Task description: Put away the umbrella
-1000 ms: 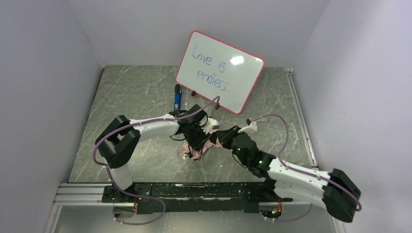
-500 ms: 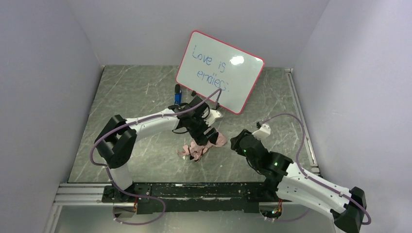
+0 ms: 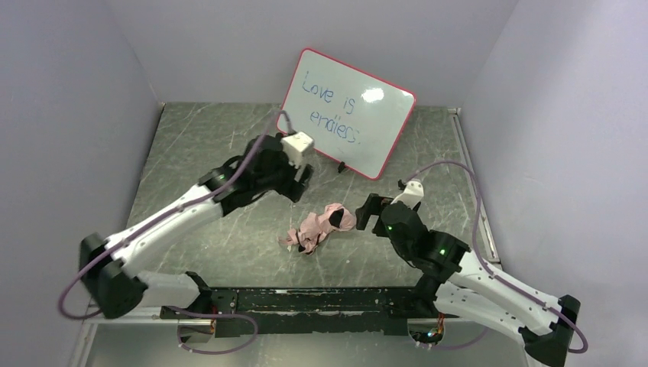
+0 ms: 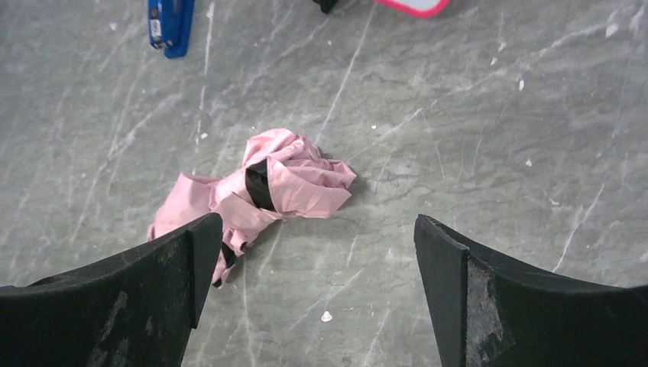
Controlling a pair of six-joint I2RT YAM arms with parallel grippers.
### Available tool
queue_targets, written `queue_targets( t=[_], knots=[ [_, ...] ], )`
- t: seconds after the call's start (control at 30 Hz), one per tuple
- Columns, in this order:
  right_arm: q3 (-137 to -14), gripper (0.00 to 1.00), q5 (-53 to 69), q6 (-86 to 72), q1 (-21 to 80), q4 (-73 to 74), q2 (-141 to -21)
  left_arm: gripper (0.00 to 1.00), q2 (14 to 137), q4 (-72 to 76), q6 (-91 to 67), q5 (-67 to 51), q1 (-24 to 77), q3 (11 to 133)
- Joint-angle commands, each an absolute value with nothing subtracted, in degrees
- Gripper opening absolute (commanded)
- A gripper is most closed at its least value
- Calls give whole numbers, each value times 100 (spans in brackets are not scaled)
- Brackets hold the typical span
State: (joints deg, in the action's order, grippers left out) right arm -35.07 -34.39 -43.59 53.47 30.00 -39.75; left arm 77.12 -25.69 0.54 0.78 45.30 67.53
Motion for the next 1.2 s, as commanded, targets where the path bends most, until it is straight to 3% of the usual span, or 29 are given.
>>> queue_targets(
  t=[0.0, 0.2, 0.27, 0.33, 0.43, 0.7, 1.17],
  knots=[
    [-3857, 100, -3690, -3996, 5351, 3162, -3564, 82, 6525, -2712, -1146, 1840, 4500, 6256],
    [-4279, 100, -3915, -3153, 5353, 3320, -3011, 87, 4400, -3500, -1815, 2998, 4499, 5657],
    [-4421, 100, -3946, -2847, 5353, 3428, -2894, 87, 3943, -3858, -1864, 3119, 4500, 5626],
    [-4572, 100, -3931, -2589, 5353, 3595, -2818, 97, 3603, -4185, -1915, 3207, 4500, 5613],
    [-4704, 100, -4198, -2750, 5352, 3853, -2785, 97, 3233, -4625, -2287, 3488, 4500, 5565],
    [-4620, 100, -4290, -2767, 5352, 3819, -2586, 97, 2667, -4251, -2297, 3529, 4500, 5063],
    [-4626, 100, -4486, -2703, 5350, 3780, -2758, 98, 2810, -4108, -2171, 3655, 4500, 4871]
  ],
)
